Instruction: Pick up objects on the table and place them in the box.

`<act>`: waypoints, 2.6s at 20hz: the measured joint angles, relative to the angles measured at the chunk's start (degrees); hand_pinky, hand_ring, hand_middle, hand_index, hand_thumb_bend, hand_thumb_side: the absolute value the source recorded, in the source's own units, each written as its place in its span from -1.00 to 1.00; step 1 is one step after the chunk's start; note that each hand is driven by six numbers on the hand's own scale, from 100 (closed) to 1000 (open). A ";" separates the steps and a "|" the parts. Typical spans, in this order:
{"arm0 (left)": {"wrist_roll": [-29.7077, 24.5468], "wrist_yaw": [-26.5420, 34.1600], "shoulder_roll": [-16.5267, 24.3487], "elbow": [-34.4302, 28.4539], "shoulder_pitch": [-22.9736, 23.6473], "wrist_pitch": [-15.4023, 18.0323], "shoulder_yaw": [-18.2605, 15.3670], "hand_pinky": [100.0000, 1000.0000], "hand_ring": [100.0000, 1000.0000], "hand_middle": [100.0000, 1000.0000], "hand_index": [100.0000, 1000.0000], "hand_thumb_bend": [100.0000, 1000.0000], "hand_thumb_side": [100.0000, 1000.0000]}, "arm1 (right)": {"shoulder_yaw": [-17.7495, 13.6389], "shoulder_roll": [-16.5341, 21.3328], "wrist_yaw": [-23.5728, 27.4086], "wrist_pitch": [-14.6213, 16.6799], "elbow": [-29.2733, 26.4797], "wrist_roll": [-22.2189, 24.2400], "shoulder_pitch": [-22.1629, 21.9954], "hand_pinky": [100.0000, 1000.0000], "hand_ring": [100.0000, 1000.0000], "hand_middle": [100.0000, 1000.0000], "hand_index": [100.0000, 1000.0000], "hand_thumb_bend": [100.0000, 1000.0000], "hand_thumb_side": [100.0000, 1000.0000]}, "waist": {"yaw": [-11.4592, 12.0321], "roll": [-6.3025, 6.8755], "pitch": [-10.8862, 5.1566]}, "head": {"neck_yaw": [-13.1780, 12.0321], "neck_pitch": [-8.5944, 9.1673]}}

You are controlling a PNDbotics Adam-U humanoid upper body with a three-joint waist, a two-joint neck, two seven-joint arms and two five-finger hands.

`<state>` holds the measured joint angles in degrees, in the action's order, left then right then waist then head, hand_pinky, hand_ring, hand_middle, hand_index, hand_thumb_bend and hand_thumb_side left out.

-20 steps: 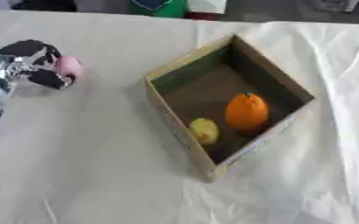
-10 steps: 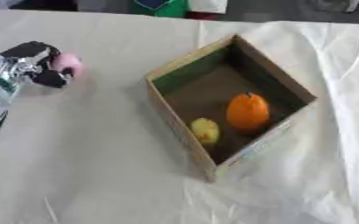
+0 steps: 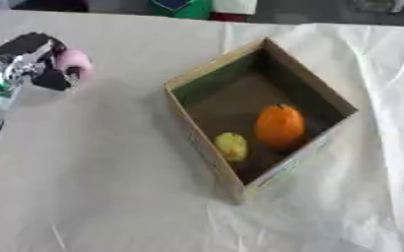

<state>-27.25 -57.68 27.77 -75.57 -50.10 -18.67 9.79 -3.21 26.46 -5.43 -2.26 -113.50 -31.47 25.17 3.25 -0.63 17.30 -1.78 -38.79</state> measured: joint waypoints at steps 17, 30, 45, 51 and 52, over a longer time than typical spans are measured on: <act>-1.75 -5.70 -6.42 -24.35 -3.92 5.82 7.81 -0.49 0.08 0.02 0.20 -1.00 -0.56 | -0.02 -0.01 0.00 0.30 0.00 -0.15 0.79 0.43 0.11 -0.18 0.23 -1.00 -0.34 | -1.38 0.55 -0.74 | 5.50 0.07; 1.67 -9.31 -17.43 -17.86 -4.09 10.12 14.81 -0.49 0.09 0.04 0.23 -1.00 -0.61 | 0.16 -0.52 0.03 0.90 0.00 0.44 2.09 0.44 0.11 -0.18 0.23 -1.00 -0.34 | -2.80 0.56 -0.86 | 2.97 0.12; -8.48 -8.95 -20.30 -9.83 -4.07 14.77 17.88 0.08 0.61 0.56 0.79 -0.22 0.50 | 0.43 -0.58 0.09 0.79 0.00 0.71 2.34 0.44 0.12 -0.18 0.23 -1.00 -0.33 | -2.92 0.79 -0.72 | 2.29 0.12; -10.28 -13.44 -20.13 -12.09 -3.66 14.73 16.82 0.19 0.71 0.65 0.87 0.62 0.93 | 0.42 -0.58 0.09 0.79 0.00 0.70 2.33 0.44 0.12 -0.18 0.22 -1.00 -0.33 | -2.42 0.83 -0.72 | 2.34 0.11; -10.02 -14.05 -20.11 -12.48 -3.39 14.45 16.58 0.18 0.70 0.65 0.87 0.65 0.96 | 0.42 -0.58 0.09 0.80 0.00 0.69 2.32 0.44 0.12 -0.18 0.22 -1.00 -0.33 | -2.41 0.83 -0.72 | 2.36 0.11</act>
<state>-37.27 -71.72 7.66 -88.04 -53.49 -4.22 26.37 -2.79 25.87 -5.35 -1.46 -113.50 -30.78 27.49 0.85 0.20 16.58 0.59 -38.68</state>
